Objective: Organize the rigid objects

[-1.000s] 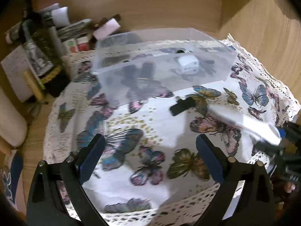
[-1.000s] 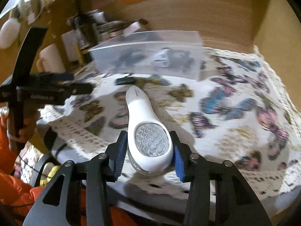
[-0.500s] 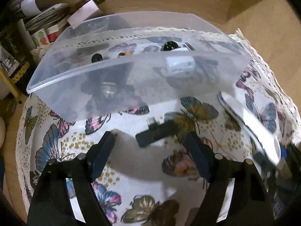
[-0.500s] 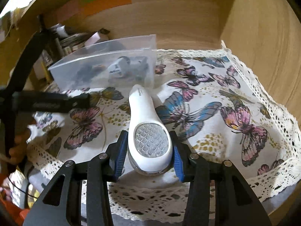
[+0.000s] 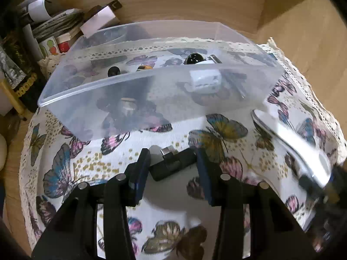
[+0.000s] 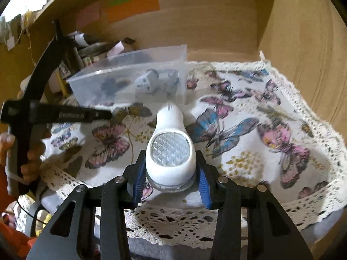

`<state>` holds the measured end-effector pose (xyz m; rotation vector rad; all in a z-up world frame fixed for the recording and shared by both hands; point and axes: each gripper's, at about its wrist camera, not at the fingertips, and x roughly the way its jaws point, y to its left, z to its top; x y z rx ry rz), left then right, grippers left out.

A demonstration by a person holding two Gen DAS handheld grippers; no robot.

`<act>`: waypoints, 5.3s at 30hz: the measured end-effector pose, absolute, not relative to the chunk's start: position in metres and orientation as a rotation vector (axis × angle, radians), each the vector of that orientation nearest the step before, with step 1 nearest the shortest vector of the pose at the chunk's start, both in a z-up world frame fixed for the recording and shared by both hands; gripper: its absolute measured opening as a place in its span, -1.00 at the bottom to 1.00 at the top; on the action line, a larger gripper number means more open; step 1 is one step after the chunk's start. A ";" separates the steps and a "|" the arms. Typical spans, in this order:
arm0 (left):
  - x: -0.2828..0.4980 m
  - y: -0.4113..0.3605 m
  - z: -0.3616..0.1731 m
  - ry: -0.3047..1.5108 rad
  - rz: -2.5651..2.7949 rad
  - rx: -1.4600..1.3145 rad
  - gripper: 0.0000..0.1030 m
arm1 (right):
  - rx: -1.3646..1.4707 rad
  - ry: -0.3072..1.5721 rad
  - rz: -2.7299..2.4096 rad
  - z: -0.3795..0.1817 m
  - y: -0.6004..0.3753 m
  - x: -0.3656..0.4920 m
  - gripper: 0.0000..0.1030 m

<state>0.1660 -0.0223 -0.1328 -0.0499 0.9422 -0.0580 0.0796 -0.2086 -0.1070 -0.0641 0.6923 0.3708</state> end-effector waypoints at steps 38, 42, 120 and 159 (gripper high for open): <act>0.137 0.034 -0.030 0.594 -0.099 -0.033 -0.16 | -0.091 0.258 0.349 0.043 -0.162 0.117 -0.25; 0.162 0.040 -0.032 0.616 -0.106 -0.039 -0.16 | -0.120 0.236 0.344 0.050 -0.150 0.140 -0.25; 0.017 0.015 0.046 0.200 -0.033 -0.021 1.00 | -0.009 0.217 0.388 0.047 -0.163 0.049 1.00; 0.021 0.013 0.047 0.204 -0.038 -0.030 1.00 | -0.006 0.211 0.385 0.048 -0.161 0.047 1.00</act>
